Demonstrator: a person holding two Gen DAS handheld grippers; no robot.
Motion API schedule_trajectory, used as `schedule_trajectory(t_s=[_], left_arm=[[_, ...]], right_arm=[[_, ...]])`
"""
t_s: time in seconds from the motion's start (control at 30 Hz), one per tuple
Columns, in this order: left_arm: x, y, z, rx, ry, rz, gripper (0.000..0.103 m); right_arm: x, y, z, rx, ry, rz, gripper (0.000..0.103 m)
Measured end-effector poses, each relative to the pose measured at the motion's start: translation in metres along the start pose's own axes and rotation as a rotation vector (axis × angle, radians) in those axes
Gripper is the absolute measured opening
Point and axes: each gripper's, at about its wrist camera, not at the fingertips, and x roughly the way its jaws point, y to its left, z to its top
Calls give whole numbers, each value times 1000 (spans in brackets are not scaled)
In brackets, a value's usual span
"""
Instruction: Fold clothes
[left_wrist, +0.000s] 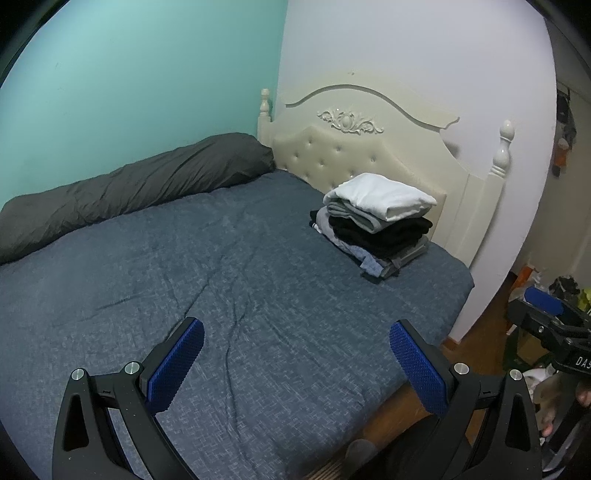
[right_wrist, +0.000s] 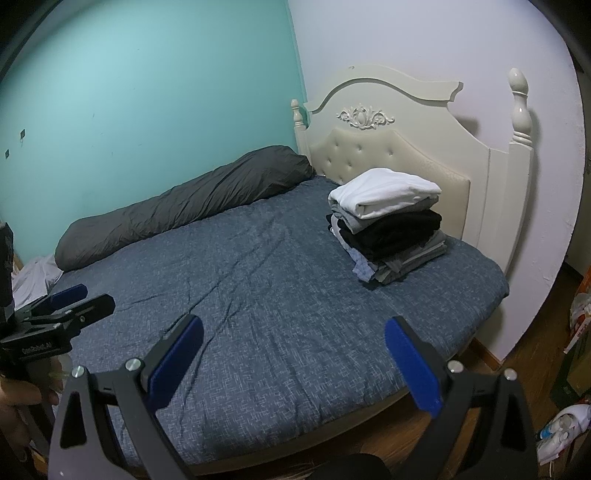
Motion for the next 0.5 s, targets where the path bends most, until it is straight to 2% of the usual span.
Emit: schedule_trajectory(t_s=[0.5], left_arm=[[0, -6, 0, 25, -9, -1, 103]], right_arm=[[-2, 2, -1, -4, -8, 0, 99]])
